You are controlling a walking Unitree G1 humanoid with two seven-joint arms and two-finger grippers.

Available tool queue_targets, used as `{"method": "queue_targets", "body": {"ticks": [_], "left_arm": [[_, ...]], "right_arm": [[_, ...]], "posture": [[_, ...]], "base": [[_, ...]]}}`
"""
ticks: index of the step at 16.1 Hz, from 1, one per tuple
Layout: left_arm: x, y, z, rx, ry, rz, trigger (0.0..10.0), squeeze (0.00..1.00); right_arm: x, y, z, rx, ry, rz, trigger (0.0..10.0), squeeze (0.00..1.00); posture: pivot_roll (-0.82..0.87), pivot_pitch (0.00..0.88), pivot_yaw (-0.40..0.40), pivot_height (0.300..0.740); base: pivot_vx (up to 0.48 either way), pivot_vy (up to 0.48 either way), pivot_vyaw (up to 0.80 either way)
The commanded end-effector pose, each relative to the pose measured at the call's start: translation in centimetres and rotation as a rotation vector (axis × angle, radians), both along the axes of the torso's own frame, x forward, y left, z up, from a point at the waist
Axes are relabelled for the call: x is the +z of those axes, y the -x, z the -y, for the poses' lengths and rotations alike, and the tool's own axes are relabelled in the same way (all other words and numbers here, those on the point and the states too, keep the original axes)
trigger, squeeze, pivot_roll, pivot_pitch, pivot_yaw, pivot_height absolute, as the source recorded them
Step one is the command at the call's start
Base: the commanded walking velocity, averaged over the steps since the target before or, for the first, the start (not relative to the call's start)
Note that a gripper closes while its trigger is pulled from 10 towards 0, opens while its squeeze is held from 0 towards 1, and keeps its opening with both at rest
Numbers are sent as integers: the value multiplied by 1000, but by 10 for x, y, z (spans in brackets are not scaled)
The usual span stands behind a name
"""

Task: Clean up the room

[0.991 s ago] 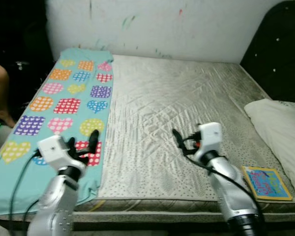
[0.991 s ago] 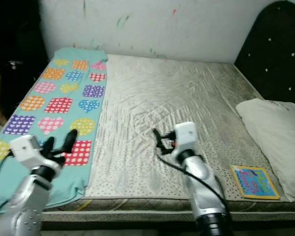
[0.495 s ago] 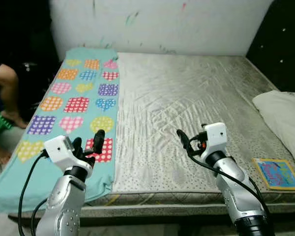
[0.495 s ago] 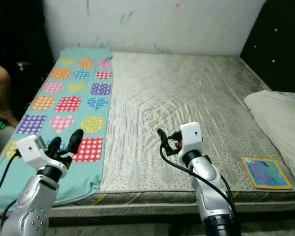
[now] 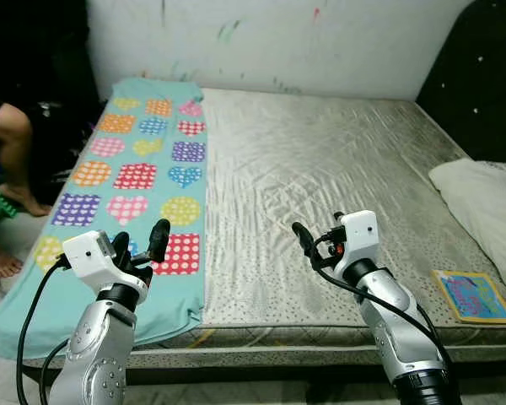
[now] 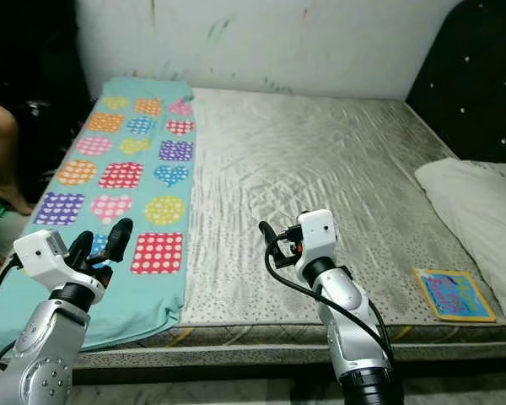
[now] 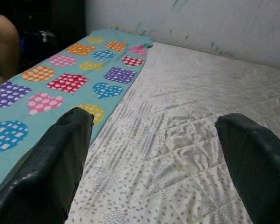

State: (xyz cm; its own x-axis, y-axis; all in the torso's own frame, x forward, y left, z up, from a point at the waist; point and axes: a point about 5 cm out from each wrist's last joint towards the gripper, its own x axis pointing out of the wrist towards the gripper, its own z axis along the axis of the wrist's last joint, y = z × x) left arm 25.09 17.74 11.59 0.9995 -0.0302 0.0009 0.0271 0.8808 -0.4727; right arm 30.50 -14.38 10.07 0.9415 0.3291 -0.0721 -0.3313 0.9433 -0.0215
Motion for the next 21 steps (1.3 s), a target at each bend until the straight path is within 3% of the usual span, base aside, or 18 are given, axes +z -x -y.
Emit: {"method": "queue_targets", "body": {"ticks": [1,18,21], "left_arm": [[4,0,4,-18,9,19,10000,0],[4,0,5,-20,10,22,10000,0],[1,-2,4,-3,-3,-5,10000,0]], "right_arm": [[4,-2,5,-15,6,9,10000,0],[4,-1,5,-14,7,8,10000,0],[2,-1,7,-22,19,0,10000,0]], "posture": [[-35,29,-64,740],[-35,29,-64,740],[-36,31,-63,740]], "base": [[375,0,0],[377,0,0],[0,105,0]]}}
